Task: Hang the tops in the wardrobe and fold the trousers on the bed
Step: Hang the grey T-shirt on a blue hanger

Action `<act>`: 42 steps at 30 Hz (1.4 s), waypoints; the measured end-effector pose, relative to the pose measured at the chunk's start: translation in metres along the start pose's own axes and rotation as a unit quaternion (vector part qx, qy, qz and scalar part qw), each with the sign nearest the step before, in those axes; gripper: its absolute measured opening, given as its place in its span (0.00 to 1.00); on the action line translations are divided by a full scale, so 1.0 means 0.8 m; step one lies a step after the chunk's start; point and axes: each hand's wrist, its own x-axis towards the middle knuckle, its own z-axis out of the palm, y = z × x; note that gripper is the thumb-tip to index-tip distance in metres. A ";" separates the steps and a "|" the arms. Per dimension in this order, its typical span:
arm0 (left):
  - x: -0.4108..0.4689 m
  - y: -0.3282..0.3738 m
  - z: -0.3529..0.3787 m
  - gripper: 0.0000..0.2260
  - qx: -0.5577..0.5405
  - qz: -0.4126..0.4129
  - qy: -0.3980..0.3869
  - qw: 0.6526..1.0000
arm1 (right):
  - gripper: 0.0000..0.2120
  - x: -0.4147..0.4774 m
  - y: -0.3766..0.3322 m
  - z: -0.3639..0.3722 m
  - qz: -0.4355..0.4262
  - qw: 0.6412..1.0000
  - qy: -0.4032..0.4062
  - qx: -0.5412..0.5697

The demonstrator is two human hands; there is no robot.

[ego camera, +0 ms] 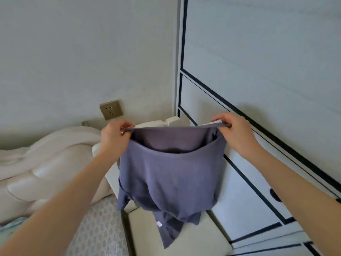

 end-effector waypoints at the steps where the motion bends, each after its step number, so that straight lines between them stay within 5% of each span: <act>1: 0.001 0.002 -0.008 0.11 0.014 -0.006 0.012 1.000 | 0.18 -0.003 -0.009 -0.010 -0.005 1.000 0.014 0.020; 7: -0.011 0.027 -0.033 0.12 0.041 -0.004 0.090 0.995 | 0.21 -0.023 -0.058 -0.054 -0.021 0.992 0.058 0.107; 12: -0.012 0.060 -0.055 0.07 -0.122 -0.101 0.069 0.985 | 0.20 -0.045 -0.086 -0.084 0.005 0.983 0.071 0.169; 16: -0.015 0.091 -0.063 0.09 -0.450 -0.240 -0.084 0.856 | 0.12 -0.067 -0.089 -0.099 0.005 0.991 0.025 0.131; 20: -0.013 0.101 -0.059 0.07 -0.445 -0.280 -0.230 0.819 | 0.06 -0.088 -0.077 -0.119 0.009 0.995 0.067 0.077; 26: -0.037 0.129 -0.046 0.12 -0.276 -0.122 -0.422 0.855 | 0.08 -0.135 -0.039 -0.156 0.052 0.985 0.163 -0.006; 32: -0.103 0.186 0.007 0.08 -0.202 -0.026 -0.295 0.934 | 0.03 -0.226 -0.006 -0.180 0.068 0.973 0.176 -0.131; 42: -0.301 0.274 0.088 0.08 -0.101 0.112 -0.175 0.973 | 0.03 -0.421 0.042 -0.233 0.163 0.953 0.203 -0.154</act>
